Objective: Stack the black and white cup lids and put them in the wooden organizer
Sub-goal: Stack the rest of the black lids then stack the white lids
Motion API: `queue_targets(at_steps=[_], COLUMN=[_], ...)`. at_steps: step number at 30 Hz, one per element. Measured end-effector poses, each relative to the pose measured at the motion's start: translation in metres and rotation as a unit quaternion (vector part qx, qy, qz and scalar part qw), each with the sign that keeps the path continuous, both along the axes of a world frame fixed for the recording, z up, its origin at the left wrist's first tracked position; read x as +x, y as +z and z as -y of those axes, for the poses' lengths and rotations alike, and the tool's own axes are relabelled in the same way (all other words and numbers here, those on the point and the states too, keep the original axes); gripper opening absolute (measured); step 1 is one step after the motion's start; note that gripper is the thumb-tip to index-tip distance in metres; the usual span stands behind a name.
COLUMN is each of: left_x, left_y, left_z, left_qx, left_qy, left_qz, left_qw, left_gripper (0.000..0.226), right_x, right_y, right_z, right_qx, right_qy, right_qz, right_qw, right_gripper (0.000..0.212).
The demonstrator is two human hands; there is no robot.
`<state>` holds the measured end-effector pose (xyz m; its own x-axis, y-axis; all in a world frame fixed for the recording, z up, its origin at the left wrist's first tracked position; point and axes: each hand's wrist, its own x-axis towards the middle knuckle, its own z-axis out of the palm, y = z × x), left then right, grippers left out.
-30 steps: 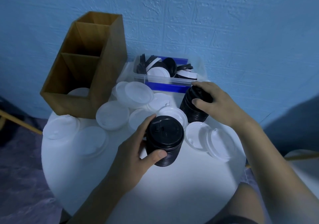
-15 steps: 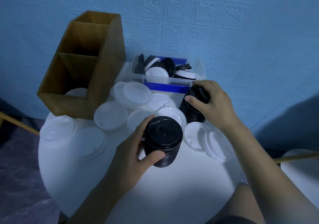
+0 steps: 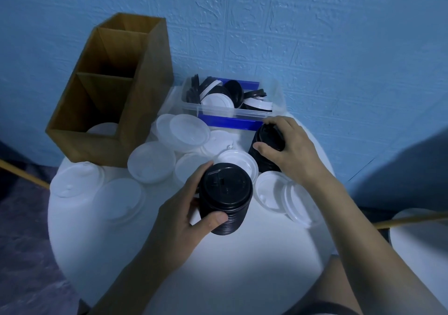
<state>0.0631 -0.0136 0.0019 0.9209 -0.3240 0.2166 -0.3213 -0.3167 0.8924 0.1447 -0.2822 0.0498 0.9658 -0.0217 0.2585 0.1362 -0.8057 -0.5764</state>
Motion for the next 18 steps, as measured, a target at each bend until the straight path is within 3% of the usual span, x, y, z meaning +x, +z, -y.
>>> queue_targets(at_steps=[5, 11, 15, 18], left_x=[0.001, 0.001, 0.001, 0.001], left_y=[-0.002, -0.002, -0.002, -0.002], left_z=[0.000, 0.000, -0.001, -0.001], left_qx=[0.002, 0.003, 0.006, 0.009], left_qy=[-0.001, -0.003, 0.001, -0.002], left_qz=[-0.006, -0.009, -0.006, -0.003], left_qw=[1.000, 1.000, 1.000, 1.000], left_gripper=[0.078, 0.079, 0.078, 0.079], right_x=[-0.001, -0.006, -0.011, -0.013], right_y=[0.016, 0.028, 0.030, 0.039], right_z=[0.004, 0.013, 0.015, 0.014], right_qx=[-0.053, -0.021, 0.000, 0.000], right_qy=[-0.021, -0.002, 0.000, -0.008], right_qz=[-0.057, -0.071, -0.072, -0.056], right_qw=[0.997, 0.997, 0.997, 0.998], right_gripper=[0.085, 0.098, 0.098, 0.080])
